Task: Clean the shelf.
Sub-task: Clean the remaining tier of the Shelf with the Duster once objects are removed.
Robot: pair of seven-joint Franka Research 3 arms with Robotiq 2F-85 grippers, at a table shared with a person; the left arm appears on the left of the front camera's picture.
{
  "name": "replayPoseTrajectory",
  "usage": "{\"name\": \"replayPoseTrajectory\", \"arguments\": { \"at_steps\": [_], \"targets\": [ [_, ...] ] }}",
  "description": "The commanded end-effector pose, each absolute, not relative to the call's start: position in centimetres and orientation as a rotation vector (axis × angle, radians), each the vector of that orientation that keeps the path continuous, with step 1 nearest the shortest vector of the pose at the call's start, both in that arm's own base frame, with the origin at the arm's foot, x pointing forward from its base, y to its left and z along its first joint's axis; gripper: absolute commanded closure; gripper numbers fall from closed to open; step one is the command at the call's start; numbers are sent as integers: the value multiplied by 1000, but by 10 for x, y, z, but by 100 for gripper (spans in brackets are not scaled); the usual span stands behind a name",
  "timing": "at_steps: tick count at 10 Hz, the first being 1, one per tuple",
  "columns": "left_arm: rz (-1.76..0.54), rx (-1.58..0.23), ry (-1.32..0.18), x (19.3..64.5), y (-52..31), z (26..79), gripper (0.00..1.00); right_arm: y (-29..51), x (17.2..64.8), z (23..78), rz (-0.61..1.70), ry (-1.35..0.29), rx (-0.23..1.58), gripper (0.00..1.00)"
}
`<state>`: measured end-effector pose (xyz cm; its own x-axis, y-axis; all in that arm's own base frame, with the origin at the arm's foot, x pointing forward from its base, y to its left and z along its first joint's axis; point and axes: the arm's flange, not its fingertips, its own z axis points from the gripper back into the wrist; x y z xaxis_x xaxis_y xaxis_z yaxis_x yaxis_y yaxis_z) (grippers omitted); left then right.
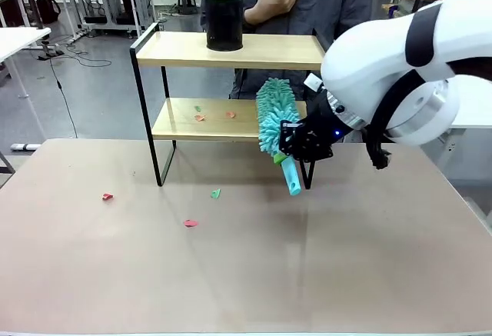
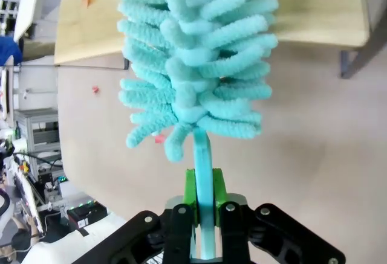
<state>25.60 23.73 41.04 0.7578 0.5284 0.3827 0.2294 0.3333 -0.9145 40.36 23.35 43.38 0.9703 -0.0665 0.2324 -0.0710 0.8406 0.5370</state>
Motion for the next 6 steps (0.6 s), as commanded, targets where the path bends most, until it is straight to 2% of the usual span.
{"name": "replayPoseTrajectory", "arguments": {
  "at_steps": [1, 6],
  "targets": [
    [202, -1256, -761, 257, 236, 411, 0, 244, 413, 438, 77, -204, 594, 88],
    [202, -1256, -761, 257, 236, 411, 0, 278, 442, 434, 269, -95, 565, 88]
  ]
}}
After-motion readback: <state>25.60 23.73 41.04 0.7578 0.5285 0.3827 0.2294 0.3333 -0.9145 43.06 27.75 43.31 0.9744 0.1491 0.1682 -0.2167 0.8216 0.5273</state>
